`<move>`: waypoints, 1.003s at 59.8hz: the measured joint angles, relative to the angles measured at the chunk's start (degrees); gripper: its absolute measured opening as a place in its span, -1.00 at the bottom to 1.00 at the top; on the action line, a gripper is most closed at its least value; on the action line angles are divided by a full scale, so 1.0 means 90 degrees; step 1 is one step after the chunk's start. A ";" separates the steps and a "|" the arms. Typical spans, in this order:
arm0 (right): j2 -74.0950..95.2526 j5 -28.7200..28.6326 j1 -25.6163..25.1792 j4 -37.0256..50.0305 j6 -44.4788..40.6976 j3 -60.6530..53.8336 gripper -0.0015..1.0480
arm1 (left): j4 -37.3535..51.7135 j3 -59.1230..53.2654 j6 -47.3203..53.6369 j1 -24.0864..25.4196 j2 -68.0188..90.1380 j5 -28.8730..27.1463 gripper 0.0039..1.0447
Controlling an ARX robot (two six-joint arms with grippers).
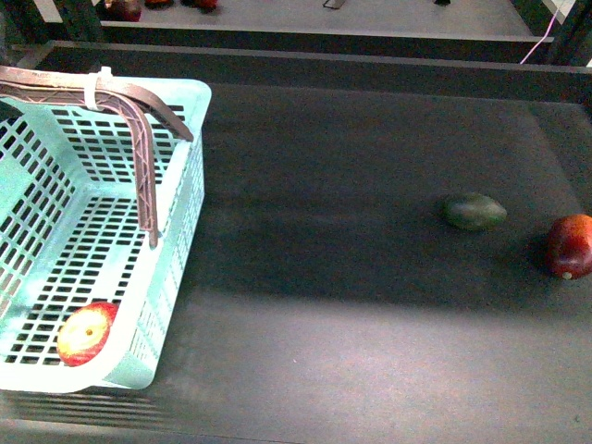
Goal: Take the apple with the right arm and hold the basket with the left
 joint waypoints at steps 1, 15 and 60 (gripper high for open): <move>0.0000 0.0000 0.0000 0.0000 0.0000 0.0000 0.83 | 0.0000 0.0017 0.0000 -0.0005 0.0000 0.0029 -0.45; 0.0000 0.0000 0.0000 0.0000 0.0000 0.0000 0.83 | -0.0593 0.0097 -0.0036 -0.0131 -0.0753 0.0061 0.58; 0.0000 0.0000 0.0000 0.0000 0.0000 0.0000 0.83 | 0.5503 -0.4447 0.9029 0.0114 -0.3997 0.0568 -0.88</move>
